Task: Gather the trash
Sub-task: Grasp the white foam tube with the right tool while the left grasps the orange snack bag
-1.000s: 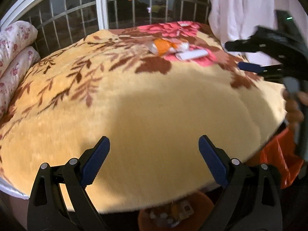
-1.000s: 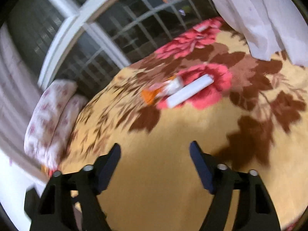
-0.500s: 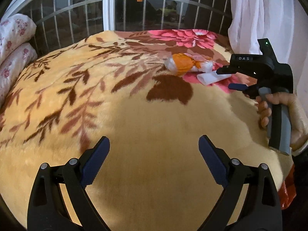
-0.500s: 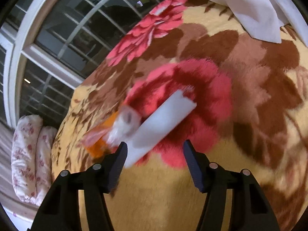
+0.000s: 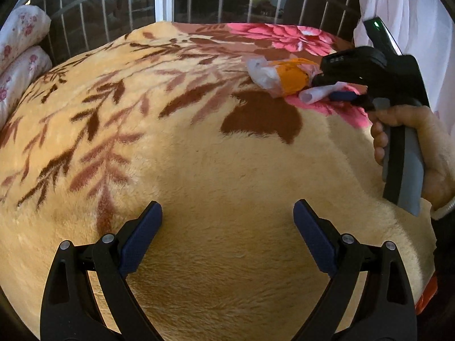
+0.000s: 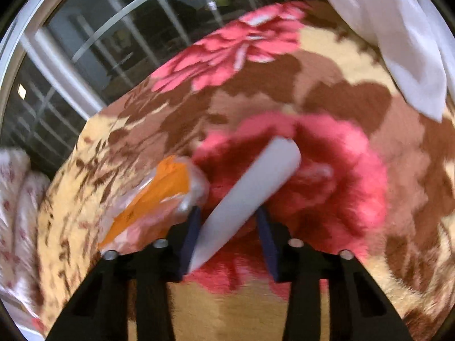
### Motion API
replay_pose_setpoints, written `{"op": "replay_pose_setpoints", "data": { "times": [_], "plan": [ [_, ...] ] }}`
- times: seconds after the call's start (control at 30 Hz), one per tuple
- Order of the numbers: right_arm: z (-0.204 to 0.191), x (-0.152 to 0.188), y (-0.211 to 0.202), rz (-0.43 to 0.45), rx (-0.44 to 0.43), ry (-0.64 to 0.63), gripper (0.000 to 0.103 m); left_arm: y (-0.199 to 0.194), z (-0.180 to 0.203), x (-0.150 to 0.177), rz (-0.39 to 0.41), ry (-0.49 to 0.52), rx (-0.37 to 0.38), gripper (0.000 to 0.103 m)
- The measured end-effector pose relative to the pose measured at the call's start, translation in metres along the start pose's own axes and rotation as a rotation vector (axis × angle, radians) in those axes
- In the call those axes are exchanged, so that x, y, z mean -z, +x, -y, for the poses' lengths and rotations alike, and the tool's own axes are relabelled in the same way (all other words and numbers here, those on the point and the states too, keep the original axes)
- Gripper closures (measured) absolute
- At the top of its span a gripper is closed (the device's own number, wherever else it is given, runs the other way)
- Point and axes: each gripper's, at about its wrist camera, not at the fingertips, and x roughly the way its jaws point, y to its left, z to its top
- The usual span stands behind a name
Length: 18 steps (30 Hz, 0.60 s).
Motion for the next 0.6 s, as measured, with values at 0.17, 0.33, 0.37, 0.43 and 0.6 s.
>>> {"op": "replay_pose_setpoints", "data": {
  "times": [0.17, 0.33, 0.37, 0.43, 0.6],
  "plan": [
    [-0.025, 0.008, -0.01, 0.019, -0.007, -0.119, 0.087, 0.001, 0.006, 0.003, 0.001, 0.027, -0.033, 0.012],
    [-0.027, 0.028, -0.039, 0.025, -0.118, -0.16, 0.089, 0.002, 0.007, 0.004, 0.004, 0.032, -0.043, 0.012],
    [-0.026, 0.032, -0.045, 0.023, -0.147, -0.158, 0.089, 0.002, 0.006, 0.004, 0.005, 0.03, -0.044, 0.012],
    [-0.023, 0.046, -0.06, 0.023, -0.207, -0.165, 0.089, 0.003, 0.007, 0.004, 0.003, 0.03, -0.047, 0.012],
    [0.002, 0.096, -0.114, 0.046, -0.329, -0.157, 0.088, 0.004, 0.006, 0.005, -0.005, 0.034, -0.052, 0.012]
  ]
}}
